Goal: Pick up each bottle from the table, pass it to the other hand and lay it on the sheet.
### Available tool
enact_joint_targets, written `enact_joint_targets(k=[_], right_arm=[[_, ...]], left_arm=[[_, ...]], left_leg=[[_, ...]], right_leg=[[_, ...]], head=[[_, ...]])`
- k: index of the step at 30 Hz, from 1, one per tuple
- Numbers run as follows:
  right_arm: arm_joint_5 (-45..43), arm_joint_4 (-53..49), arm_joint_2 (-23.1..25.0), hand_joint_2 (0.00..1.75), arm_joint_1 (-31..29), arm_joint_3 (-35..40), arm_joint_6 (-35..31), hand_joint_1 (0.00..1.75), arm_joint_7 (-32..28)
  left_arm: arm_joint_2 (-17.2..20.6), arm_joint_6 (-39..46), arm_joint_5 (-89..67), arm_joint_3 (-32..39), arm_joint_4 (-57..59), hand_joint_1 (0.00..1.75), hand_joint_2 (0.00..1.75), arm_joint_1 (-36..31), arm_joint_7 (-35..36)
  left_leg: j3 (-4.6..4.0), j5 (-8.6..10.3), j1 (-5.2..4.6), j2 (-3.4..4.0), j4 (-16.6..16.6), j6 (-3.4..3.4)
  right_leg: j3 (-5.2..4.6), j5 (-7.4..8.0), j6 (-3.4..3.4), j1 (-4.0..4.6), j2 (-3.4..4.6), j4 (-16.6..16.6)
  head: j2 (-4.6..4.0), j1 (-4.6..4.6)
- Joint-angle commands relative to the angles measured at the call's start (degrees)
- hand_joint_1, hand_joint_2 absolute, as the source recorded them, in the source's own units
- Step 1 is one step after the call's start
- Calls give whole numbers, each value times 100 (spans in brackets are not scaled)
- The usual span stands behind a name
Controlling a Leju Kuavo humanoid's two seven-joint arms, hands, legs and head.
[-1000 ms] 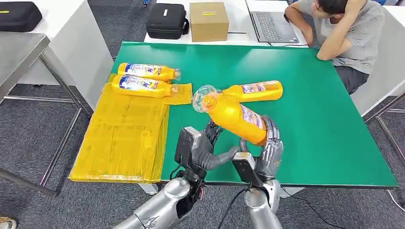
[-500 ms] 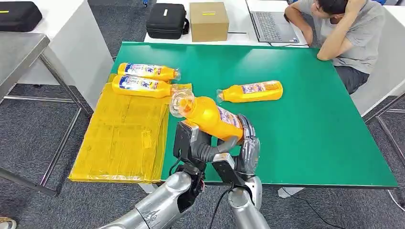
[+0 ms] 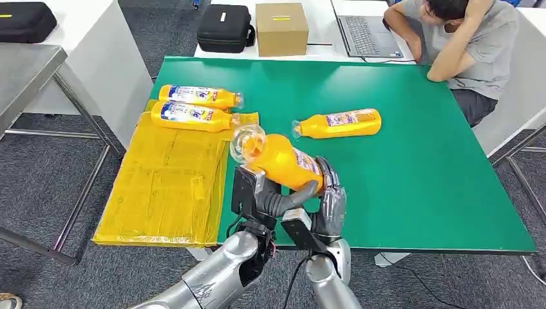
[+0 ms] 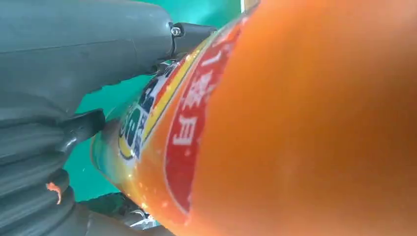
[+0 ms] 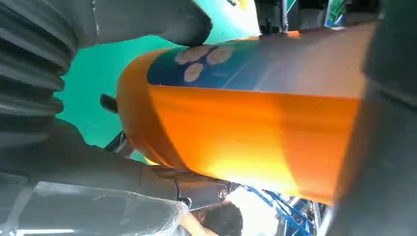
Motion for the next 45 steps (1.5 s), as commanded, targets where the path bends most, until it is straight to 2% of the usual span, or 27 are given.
enact_joint_targets(k=[1, 9, 10, 11, 14, 15, 16, 17, 21, 22, 23, 25, 33, 36, 38, 45], right_arm=[[42, 314, -111, 175, -125, -253, 0, 175, -5], [48, 451, -108, 175, -234, -289, 0, 175, -5], [41, 484, -122, 175, -280, -255, 0, 175, -5], [-4, 529, -127, 175, -306, -196, 0, 175, -5], [-286, 746, -158, 175, -408, 29, 0, 171, -5], [-439, 814, -163, 175, -445, 49, 0, 106, -5], [-558, 874, -166, 175, -468, 73, 0, 28, -5], [-822, 1029, -164, 175, -535, 69, 0, 0, -5], [-1165, 1066, -186, 175, -767, -273, 0, 0, -5], [-510, 1293, 1, 175, -538, -786, 0, 0, -5], [-409, 1057, 54, 175, -362, -884, 0, 0, -5], [-487, 568, 47, 175, -54, -779, 0, 0, -5], [-551, 558, 19, 175, -57, -746, 0, 0, -5], [-1111, 619, -12, 175, 61, -673, 0, 0, -5], [-1296, 650, -8, 175, 85, -659, 0, 0, -5], [-1388, 890, 14, 175, 101, -1084, 0, 0, -5]], left_arm=[[109, 59, -34, 234, -85, 0, 175, -144, -70], [107, -34, -38, 216, -184, 0, 175, -97, -115], [107, -101, 71, 257, -218, 30, 175, -70, -94], [107, -115, 71, 241, -211, 175, 175, -84, -94], [107, 123, 176, 224, -205, 175, 175, -133, -297], [107, 239, 218, 196, -182, 175, 175, -172, -396], [107, 259, 224, 177, -156, 175, 175, -195, -420], [107, 288, 214, 177, -96, 175, 175, -228, -475], [107, 425, -61, 171, 224, 175, 175, -302, -588], [111, 586, -135, 292, 350, 175, 175, -319, -595], [142, 592, -193, 310, 404, 175, 175, -344, -569], [219, 617, -380, 312, 546, 175, 175, -438, -514], [201, 609, -360, 424, 573, 175, 175, -460, -459], [206, -34, 2, 802, 462, 175, 175, -354, -22], [230, -175, -4, 816, 384, 175, 175, -262, -11], [445, 292, -645, 905, 441, 175, 175, -288, -213]], left_leg=[[14, -5, 1, 5, -4, -6], [23, -8, 1, 8, -4, -8], [18, -7, 2, 7, -3, -7], [31, -13, 1, 12, -3, -9], [18, -7, 0, 13, -3, -6], [19, -8, 0, 15, -3, -7], [15, -7, 1, 13, -3, -6], [28, -13, 3, 18, 0, -10], [27, -10, 1, 7, -2, -9], [15, -4, 0, 8, -4, -5], [30, -12, 0, 18, 0, -9], [31, -6, 2, 1, -11, -8], [29, -10, 0, 9, -4, -10], [26, -10, 2, 10, -2, -9], [16, -5, 1, 5, -4, -6], [29, -9, 0, 14, -9, -9]], right_leg=[[13, -4, -5, 1, 2, -3], [20, -7, -7, 2, 4, -3], [17, -5, -6, 3, 4, -4], [27, -11, -8, 2, 7, -1], [14, -4, -6, 1, 10, -3], [15, -4, -6, 1, 12, -2], [13, -3, -5, 1, 10, -2], [24, -9, -8, 4, 13, 0], [26, -9, -8, 2, 3, -1], [12, -2, -4, 0, 6, -3], [25, -7, -7, 1, 14, 0], [32, -7, -7, 3, -3, -10], [25, -10, -8, 1, 5, -1], [23, -9, -8, 2, 6, 0], [14, -4, -5, 1, 2, -3], [24, -7, -8, 1, 11, -7]], head=[[0, 0], [0, 0], [0, 0], [0, -2], [0, -2], [0, 0], [0, -2], [0, 2], [0, 0], [0, 0], [0, 0], [0, 0], [0, 0], [0, 0], [0, 2], [0, 0]])
